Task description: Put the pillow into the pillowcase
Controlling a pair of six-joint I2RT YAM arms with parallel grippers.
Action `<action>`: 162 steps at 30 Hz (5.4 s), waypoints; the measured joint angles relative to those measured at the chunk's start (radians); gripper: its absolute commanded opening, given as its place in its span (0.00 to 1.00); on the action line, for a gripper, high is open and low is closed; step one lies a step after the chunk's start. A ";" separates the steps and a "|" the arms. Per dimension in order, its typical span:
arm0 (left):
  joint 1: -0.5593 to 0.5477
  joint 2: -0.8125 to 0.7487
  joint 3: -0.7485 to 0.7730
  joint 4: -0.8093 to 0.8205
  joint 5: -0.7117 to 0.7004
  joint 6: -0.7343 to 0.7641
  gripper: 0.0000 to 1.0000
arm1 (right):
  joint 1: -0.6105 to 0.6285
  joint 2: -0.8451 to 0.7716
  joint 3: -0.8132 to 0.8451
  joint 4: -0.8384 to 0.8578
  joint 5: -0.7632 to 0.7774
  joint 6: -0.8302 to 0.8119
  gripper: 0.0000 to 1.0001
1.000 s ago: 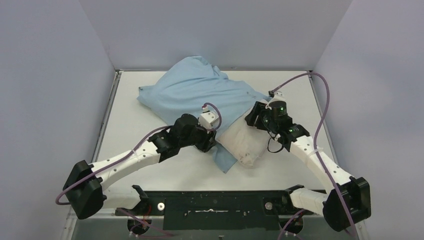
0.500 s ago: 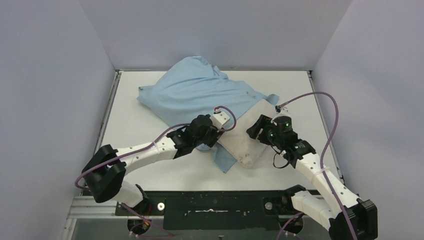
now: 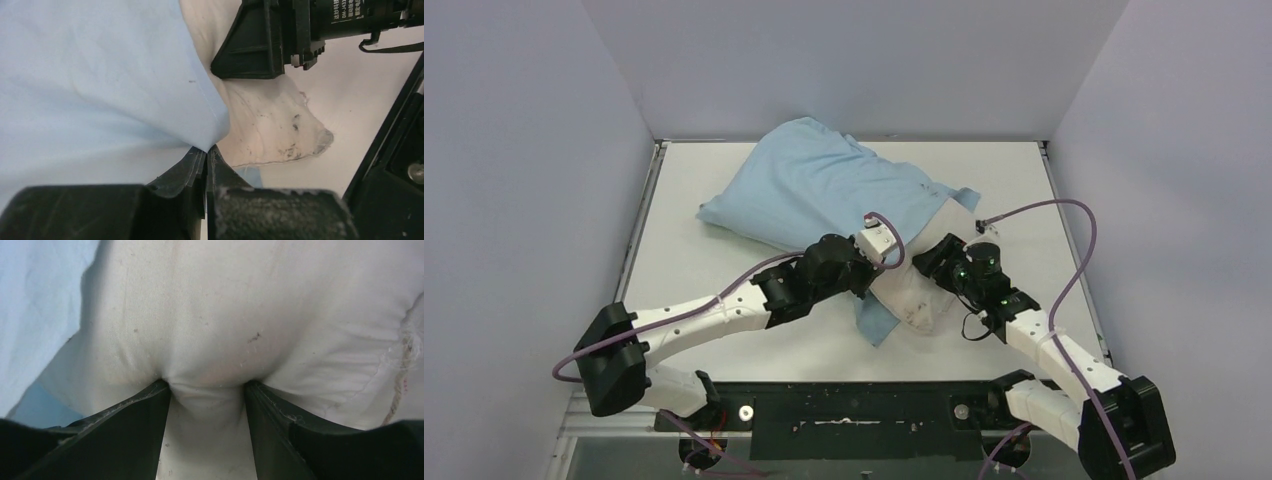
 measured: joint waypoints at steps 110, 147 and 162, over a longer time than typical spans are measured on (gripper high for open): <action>0.164 0.407 0.872 -0.537 -0.531 0.107 0.00 | -0.282 -0.007 0.187 0.220 -0.395 -0.024 0.00; 0.253 0.168 0.672 -0.636 -0.027 -0.002 0.56 | -0.196 0.132 0.131 0.166 -0.322 0.037 0.00; 0.252 0.297 0.671 -0.610 -0.070 0.108 0.54 | -0.196 0.132 0.131 0.155 -0.313 0.029 0.00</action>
